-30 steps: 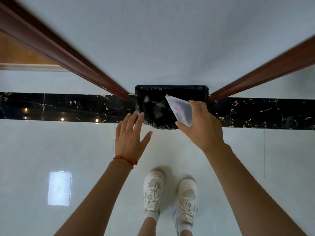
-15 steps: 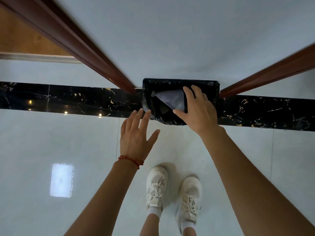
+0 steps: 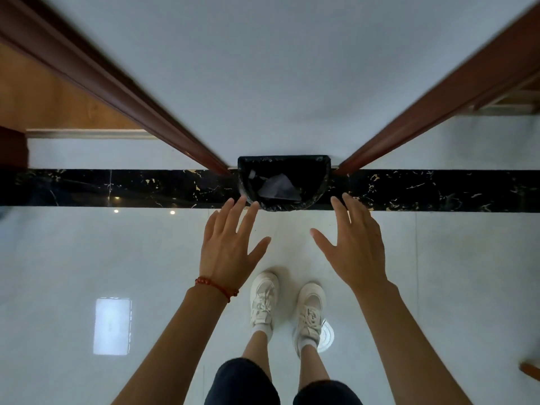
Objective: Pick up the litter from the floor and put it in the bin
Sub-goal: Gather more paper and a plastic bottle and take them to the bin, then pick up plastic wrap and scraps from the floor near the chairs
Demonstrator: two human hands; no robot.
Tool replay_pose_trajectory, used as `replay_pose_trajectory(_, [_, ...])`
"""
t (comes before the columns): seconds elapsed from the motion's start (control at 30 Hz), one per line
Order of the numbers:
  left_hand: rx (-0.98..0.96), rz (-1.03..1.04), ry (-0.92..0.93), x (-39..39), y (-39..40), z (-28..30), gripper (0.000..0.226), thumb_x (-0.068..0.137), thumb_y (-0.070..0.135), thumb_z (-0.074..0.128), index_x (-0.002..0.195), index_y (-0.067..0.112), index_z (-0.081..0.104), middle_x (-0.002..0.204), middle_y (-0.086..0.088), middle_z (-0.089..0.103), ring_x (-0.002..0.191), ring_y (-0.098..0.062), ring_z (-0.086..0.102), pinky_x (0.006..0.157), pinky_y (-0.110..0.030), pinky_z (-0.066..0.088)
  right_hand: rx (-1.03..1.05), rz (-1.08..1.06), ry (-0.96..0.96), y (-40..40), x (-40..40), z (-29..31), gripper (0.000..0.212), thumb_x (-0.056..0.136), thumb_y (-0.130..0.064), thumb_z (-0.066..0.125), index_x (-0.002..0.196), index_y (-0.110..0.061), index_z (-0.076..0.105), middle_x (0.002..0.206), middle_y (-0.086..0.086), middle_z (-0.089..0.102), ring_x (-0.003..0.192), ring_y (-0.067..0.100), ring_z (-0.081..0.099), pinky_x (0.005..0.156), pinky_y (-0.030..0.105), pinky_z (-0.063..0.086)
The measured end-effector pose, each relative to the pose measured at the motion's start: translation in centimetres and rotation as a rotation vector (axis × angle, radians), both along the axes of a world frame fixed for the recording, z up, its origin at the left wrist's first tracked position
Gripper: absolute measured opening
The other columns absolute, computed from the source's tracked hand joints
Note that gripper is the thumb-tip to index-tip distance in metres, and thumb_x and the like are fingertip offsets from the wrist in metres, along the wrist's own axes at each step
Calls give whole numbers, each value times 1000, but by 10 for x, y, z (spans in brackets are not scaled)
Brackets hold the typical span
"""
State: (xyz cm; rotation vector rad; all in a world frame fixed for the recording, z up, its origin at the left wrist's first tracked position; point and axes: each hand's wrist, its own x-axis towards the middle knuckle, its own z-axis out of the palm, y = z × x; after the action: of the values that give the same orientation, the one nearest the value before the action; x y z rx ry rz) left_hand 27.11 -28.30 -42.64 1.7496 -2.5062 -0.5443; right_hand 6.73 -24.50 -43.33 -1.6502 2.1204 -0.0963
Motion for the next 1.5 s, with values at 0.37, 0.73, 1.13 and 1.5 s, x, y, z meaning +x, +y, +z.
replay_pose_trajectory(0.37, [-21,-203,-29,-20,36,148,61,75,32,72,125,3,52,127,-23,54,118,-41,48,96,-57,36,1,-201,-10,72,-15,149,67,87,-50,49,139,-13,31,149,12,29,137,27,24,110,41,20])
replay_pose_trajectory(0.73, [-105,-577,-38,-37,31,208,60,75,34,72,124,5,53,128,-20,54,120,-39,47,97,-56,35,-55,-641,29,153,-3,215,64,86,-46,51,138,-13,34,147,13,32,136,29,27,109,45,22])
replay_pose_trajectory(1.13, [-141,-1070,-5,-89,112,253,62,71,32,76,121,2,56,121,-22,59,112,-40,54,90,-57,42,-114,-1155,66,301,38,259,63,86,-44,53,137,-12,35,146,13,34,135,28,28,108,43,23])
replay_pose_trajectory(1.5, [-139,-1389,67,-132,298,278,60,78,30,71,127,3,50,131,-23,50,122,-41,45,99,-56,34,-134,-1503,126,509,86,282,62,88,-44,52,137,-11,35,146,13,33,136,27,27,109,40,23])
